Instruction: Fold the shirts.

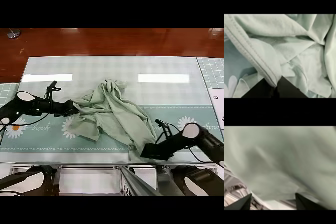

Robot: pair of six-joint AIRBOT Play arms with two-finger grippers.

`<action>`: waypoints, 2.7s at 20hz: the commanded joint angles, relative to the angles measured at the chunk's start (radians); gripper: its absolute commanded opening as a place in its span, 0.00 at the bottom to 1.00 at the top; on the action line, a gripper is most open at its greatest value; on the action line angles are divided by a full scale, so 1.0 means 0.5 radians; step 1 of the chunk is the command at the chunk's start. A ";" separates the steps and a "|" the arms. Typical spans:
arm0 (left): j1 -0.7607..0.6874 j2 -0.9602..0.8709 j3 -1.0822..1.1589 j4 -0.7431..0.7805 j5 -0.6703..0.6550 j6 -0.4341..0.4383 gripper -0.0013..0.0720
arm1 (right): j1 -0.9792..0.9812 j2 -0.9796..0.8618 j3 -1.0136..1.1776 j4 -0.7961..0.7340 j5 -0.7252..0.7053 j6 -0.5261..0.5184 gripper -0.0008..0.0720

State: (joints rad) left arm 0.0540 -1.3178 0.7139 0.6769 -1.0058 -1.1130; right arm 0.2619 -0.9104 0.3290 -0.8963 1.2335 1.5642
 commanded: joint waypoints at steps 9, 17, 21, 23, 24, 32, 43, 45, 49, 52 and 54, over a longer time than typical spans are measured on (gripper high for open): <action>0.092 0.040 0.221 -0.066 -0.217 0.014 0.05 | 0.008 -0.427 0.861 0.063 -0.340 -0.182 0.05; 0.395 0.659 1.680 -0.549 -0.213 -0.061 0.04 | -0.531 -0.311 2.974 -0.441 0.358 -0.066 0.05; 0.675 1.095 1.958 -0.426 -0.214 -0.089 0.04 | -0.530 0.110 3.082 -0.417 0.594 -0.153 0.05; 0.774 1.341 1.959 -0.192 -0.211 -0.113 0.04 | -0.530 0.307 3.082 -0.425 0.710 -0.153 0.05; 0.784 1.445 1.962 -0.025 -0.211 -0.153 0.04 | -0.530 0.391 3.082 -0.424 0.742 -0.150 0.05; 0.246 1.727 1.862 0.988 -0.400 -0.513 0.04 | -0.530 0.731 2.741 -0.436 1.054 -0.031 0.05; 0.183 0.980 0.481 0.767 0.267 -0.515 0.05 | -0.530 0.064 1.223 -0.083 -0.423 -0.281 0.05; 0.101 0.755 0.475 0.745 0.448 -0.515 0.05 | -0.530 -0.323 1.360 0.079 -0.647 -0.442 0.05; -0.039 0.414 0.561 0.621 0.658 -0.525 0.05 | -0.536 -1.157 1.936 0.279 -0.744 -0.369 0.09; -0.050 0.317 0.636 0.468 0.600 -0.554 0.93 | -0.608 -1.562 2.390 0.278 -0.462 -0.191 0.87; -0.009 0.323 0.674 0.587 0.393 -0.517 0.98 | -0.748 -1.633 2.556 0.257 -0.214 -0.165 0.87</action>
State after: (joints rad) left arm 0.0437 -1.1229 1.0264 0.9638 -0.7372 -1.3830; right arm -0.0532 -1.5970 1.4593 -0.7803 0.9951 1.4395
